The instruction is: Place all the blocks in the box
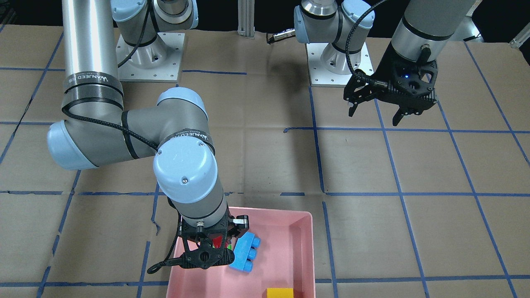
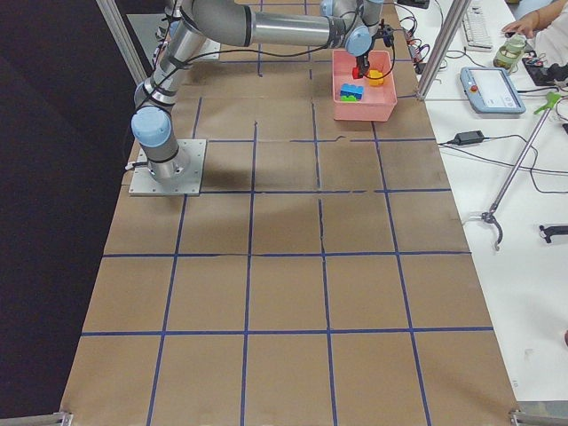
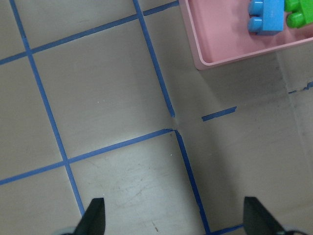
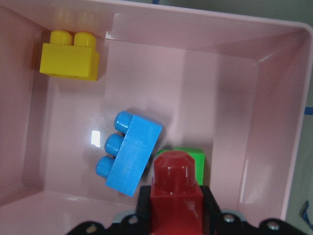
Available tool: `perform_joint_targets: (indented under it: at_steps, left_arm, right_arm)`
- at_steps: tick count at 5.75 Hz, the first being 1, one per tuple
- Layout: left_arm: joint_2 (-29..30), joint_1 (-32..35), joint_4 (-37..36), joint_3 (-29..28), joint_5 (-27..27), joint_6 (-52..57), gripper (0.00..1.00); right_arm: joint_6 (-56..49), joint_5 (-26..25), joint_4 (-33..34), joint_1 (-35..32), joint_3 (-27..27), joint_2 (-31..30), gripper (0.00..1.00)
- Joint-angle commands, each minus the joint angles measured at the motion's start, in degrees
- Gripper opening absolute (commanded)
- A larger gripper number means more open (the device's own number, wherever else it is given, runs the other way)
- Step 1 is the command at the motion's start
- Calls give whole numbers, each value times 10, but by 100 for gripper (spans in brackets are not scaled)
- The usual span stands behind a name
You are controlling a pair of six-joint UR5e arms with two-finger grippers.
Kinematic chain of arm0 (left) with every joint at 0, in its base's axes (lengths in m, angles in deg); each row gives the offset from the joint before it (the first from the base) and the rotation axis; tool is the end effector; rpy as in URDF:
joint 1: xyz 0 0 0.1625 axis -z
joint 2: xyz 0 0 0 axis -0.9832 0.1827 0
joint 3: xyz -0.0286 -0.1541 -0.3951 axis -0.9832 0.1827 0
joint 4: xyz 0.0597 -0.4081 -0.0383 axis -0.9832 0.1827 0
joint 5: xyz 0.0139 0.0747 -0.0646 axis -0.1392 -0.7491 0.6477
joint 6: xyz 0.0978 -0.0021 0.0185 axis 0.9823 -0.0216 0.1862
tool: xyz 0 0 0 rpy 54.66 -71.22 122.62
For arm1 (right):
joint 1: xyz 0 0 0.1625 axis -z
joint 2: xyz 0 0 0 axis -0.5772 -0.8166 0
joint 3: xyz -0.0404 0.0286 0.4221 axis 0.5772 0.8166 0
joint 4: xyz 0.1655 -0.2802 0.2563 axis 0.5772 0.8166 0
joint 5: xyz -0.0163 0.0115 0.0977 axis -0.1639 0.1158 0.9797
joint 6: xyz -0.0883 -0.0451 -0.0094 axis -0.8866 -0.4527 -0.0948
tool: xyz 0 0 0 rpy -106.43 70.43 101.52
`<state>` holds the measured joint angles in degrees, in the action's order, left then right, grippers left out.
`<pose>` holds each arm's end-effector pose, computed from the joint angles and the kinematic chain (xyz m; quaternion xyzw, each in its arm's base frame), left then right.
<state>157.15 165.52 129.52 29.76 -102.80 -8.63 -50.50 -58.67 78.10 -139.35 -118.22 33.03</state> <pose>-0.1017 -0.4965 0.4847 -0.1148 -0.9929 0.0296 0.0064 0.3205 -0.7068 0.3177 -0.0332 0.9980 -0.0391 0.0366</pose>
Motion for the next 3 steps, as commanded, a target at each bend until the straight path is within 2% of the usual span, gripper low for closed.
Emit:
perform_joint_targets:
  at_steps: [1, 2, 3]
  left_arm:
    - [-13, -1, 19, 2, -2, -4, 99]
    - [-15, 0, 21, -1, -3, -21, 99]
    - [-4, 3, 21, -4, -3, -27, 99]
  right_arm:
    - [6, 2, -2, -1, 2, 21, 99]
    - [23, -2, -18, 0, -2, 10, 100]
    - [41, -2, -67, 7, 2, -16, 100]
